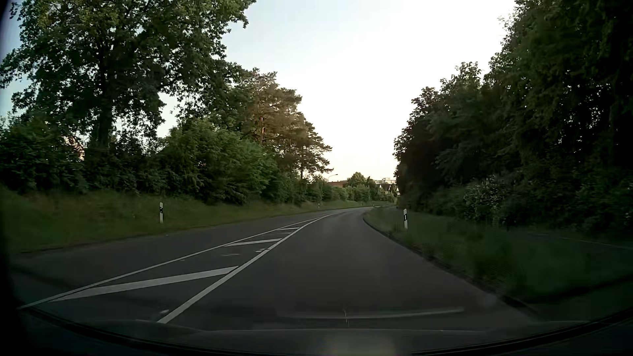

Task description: Follow the waypoints while adhering to traffic rules and regulations

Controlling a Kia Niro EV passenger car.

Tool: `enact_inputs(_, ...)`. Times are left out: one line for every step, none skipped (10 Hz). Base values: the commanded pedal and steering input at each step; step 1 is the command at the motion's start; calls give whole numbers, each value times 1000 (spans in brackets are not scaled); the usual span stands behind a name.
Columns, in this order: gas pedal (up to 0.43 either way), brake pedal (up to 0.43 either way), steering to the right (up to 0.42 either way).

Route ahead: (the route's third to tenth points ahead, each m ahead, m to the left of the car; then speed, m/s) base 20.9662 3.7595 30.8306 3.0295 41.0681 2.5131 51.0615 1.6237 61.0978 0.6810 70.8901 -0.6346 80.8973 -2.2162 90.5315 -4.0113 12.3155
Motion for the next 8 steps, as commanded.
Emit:
enact_inputs(28, 30, 3)
enact_inputs(28, 30, 3)
enact_inputs(28, 30, 3)
enact_inputs(28, 24, 3)
enact_inputs(28, 30, 3)
enact_inputs(39, 30, 3)
enact_inputs(39, 30, 3)
enact_inputs(39, 30, 3)
